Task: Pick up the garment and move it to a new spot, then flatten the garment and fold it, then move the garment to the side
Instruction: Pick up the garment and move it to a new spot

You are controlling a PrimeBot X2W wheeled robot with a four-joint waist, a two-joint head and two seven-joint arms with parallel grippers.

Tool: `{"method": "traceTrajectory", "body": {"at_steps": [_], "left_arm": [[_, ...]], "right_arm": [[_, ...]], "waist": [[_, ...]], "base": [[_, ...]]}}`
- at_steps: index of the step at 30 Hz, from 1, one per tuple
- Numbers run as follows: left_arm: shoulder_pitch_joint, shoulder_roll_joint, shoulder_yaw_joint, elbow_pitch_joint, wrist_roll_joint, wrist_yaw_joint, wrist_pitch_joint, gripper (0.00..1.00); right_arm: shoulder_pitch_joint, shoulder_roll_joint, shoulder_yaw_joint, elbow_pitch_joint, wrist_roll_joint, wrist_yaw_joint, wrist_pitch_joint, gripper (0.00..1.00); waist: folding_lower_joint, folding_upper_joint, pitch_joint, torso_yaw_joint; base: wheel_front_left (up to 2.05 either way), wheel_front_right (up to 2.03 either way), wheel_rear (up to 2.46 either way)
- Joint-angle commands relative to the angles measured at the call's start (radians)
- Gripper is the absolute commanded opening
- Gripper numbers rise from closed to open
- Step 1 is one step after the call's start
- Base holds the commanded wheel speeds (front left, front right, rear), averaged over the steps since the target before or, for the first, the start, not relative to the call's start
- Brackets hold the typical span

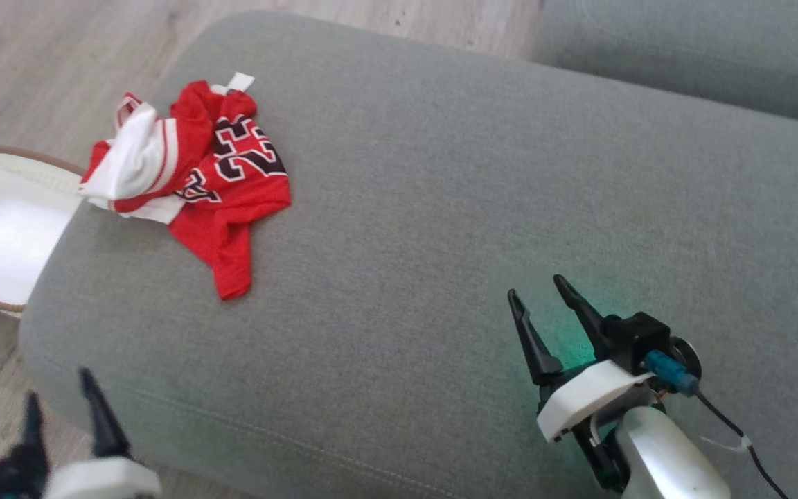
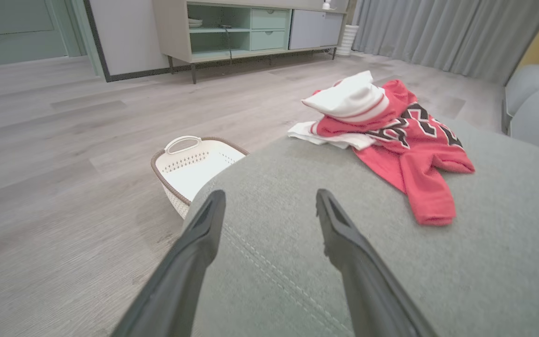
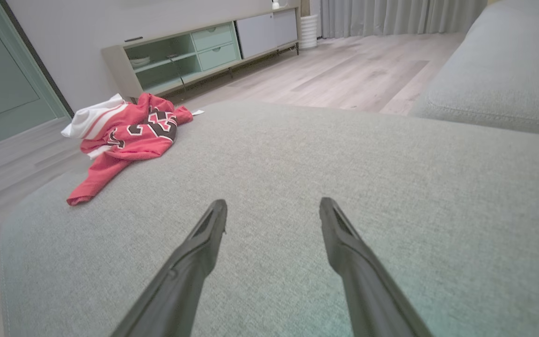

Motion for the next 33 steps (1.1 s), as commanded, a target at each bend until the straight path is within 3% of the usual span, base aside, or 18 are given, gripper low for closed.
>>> {"method": "traceTrajectory", "body": {"at_steps": [1, 6, 13, 20, 25, 32, 33], "left_arm": [[-0.063, 0.009, 0.053, -0.041, 0.0, -0.008, -0.008, 1.0], [-0.181, 0.051, 0.146, -0.05, 0.026, -0.073, -0.008, 1.0], [-0.434, 0.204, 0.151, 0.125, -0.009, -0.149, -0.008, 1.0], [-0.617, 0.327, 0.048, 0.345, -0.062, -0.159, -0.007, 1.0], [-0.693, 0.378, -0.002, 0.483, -0.116, -0.159, 0.019, 1.0], [-0.748, 0.41, -0.018, 0.636, -0.109, -0.147, 0.025, 1.0], [-0.754, 0.411, -0.023, 0.652, -0.106, -0.148, 0.022, 0.49]], "right_arm": [[-0.037, -0.001, 0.028, -0.025, -0.006, -0.001, -0.011, 1.0], [-0.076, -0.001, 0.037, -0.038, -0.038, -0.001, -0.011, 1.0], [-0.144, -0.001, 0.045, -0.077, -0.085, -0.001, -0.011, 1.0], [-0.184, -0.001, 0.048, -0.118, -0.117, -0.001, -0.011, 1.0], [-0.202, -0.001, 0.039, -0.136, -0.129, -0.001, -0.011, 1.0], [-0.203, -0.001, 0.019, -0.14, -0.137, -0.001, -0.011, 1.0], [-0.202, -0.001, 0.015, -0.138, -0.135, -0.001, -0.011, 1.0]], "waist": [[0.0, -0.0001, 0.019, -0.015], [0.0, -0.0001, 0.092, -0.057], [0.0, -0.0001, 0.212, -0.126], [0.0, -0.0001, 0.295, -0.192], [0.0, -0.0001, 0.339, -0.228], [0.0, -0.0001, 0.36, -0.248], [0.0, -0.0001, 0.359, -0.249]], "base": [[0.0, 0.0, 0.0], [0.0, 0.0, 0.0], [0.0, 0.0, 0.0], [0.0, 0.0, 0.0], [0.0, 0.0, 0.0], [0.0, 0.0, 0.0], [0.0, 0.0, 0.0]]}}
